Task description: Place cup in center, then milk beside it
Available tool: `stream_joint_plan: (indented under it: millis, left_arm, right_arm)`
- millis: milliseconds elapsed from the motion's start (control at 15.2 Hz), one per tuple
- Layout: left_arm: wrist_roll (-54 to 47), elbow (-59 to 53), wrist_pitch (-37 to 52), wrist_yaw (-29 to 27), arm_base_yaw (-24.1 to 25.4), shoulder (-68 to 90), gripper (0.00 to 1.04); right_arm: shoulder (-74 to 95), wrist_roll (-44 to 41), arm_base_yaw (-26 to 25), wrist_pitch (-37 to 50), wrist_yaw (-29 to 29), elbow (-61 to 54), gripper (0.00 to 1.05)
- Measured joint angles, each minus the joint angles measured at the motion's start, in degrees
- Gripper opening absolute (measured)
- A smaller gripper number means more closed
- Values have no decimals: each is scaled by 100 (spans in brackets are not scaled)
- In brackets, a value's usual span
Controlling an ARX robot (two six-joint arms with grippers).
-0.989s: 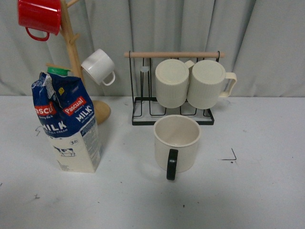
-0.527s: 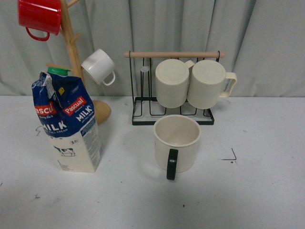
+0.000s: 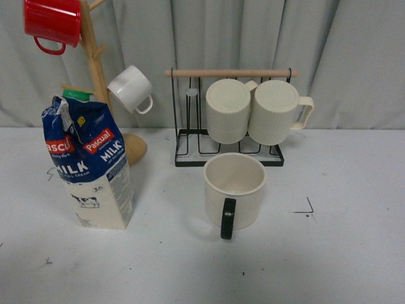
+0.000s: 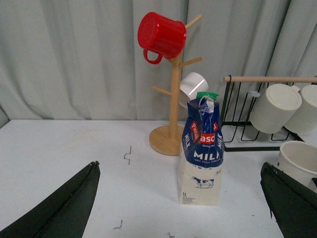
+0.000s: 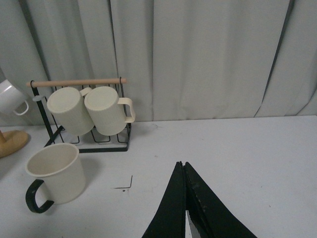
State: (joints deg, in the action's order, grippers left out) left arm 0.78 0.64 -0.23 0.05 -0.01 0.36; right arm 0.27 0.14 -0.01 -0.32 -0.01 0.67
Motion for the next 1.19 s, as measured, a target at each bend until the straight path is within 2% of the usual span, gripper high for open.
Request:
stream_joint_plan:
  millis: [66,198,264,396,462,659,725,857,989,1055,1187]
  left_arm:
    - [0,0,0,-7,0,0,98]
    - [0,0,4,-7,0,0,98]
    - [0,0,2,-7,0,0,98]
    - [0,0,2,-7,0,0,98]
    - [74,168,-577,282,103,136,98]
    - [267,715,-1510,970,345,1021,98]
    - [407,1123,-1506,1110,267,1794,98]
    - [470,1803,-522,1071,-260,2848,98]
    - [367,2264,387,1058,-490,3858,98]
    - [153,2546,988,1147,-490,4778,98]
    - [-120,2911,1528,1231,-258,5901,98]
  right_arm:
    - [-2,-2,0,15,0,0,6]
    - [-2,-2,0,11,2,0,32]
    - [-2,-2,0,11,2,0,50]
    - [-2,-2,0,11,2,0,75]
    - [-2,-2,0,11,2,0,88]
    - [-2,0,0,22,0,0,99]
    - [-2,-2,0,22,0,0,99]
    - [-2,-2,-2,9,0,0,98]
    - [-2,-2,0,13,0,0,98]
    - [-2,-2,0,13,0,0,98]
    - [-2,-2,0,13,0,0,98]
